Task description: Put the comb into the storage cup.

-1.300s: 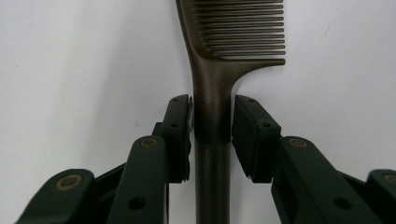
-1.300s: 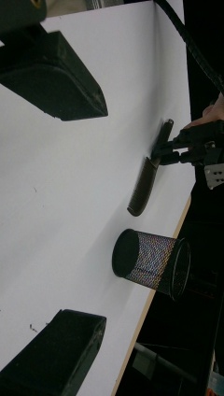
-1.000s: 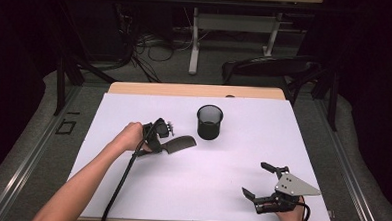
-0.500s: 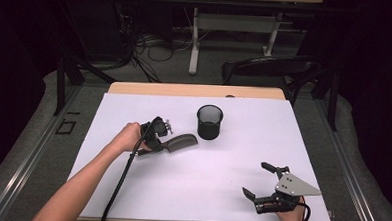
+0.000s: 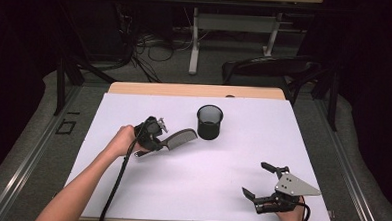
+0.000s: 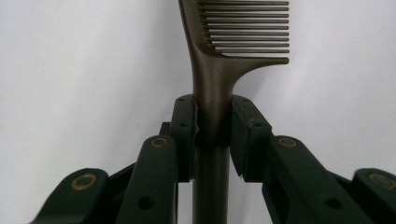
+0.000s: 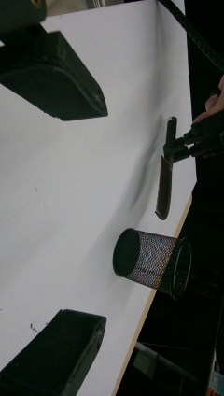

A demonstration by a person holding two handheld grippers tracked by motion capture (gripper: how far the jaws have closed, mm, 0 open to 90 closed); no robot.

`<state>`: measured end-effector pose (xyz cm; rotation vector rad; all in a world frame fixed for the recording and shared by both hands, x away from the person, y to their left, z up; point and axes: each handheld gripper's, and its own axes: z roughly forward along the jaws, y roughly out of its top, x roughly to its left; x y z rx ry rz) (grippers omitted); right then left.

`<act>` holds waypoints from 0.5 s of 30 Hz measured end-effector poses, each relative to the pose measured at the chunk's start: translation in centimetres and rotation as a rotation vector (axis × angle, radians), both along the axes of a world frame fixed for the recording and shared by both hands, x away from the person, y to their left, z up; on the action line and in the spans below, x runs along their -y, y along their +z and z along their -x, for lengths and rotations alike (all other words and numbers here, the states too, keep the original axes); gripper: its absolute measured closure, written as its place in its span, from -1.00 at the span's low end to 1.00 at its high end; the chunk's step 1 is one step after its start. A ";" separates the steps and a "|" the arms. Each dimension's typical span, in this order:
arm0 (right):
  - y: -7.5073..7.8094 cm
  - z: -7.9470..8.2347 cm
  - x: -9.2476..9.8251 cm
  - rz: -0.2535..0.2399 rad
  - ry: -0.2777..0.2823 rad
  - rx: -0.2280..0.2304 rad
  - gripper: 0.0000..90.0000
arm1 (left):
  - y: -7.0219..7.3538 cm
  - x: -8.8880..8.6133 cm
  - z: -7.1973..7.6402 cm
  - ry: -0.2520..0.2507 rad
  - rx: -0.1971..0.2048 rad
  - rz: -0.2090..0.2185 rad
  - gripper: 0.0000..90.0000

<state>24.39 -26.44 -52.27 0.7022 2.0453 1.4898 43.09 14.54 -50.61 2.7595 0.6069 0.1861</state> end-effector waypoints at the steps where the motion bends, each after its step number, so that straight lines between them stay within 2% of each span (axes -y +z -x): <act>1: 0.0 0.0 0.0 -0.001 -0.001 0.001 -0.97 | 0.0 -0.1 0.1 0.007 0.007 0.010 0.61; 10: 0.0 0.0 0.0 -0.001 -0.001 0.001 -0.97 | 0.2 -1.1 0.9 0.041 0.040 0.086 0.62; 15: 0.0 0.0 -0.1 -0.001 -0.001 -0.002 -0.97 | 0.6 -1.5 1.3 0.067 0.077 0.138 0.62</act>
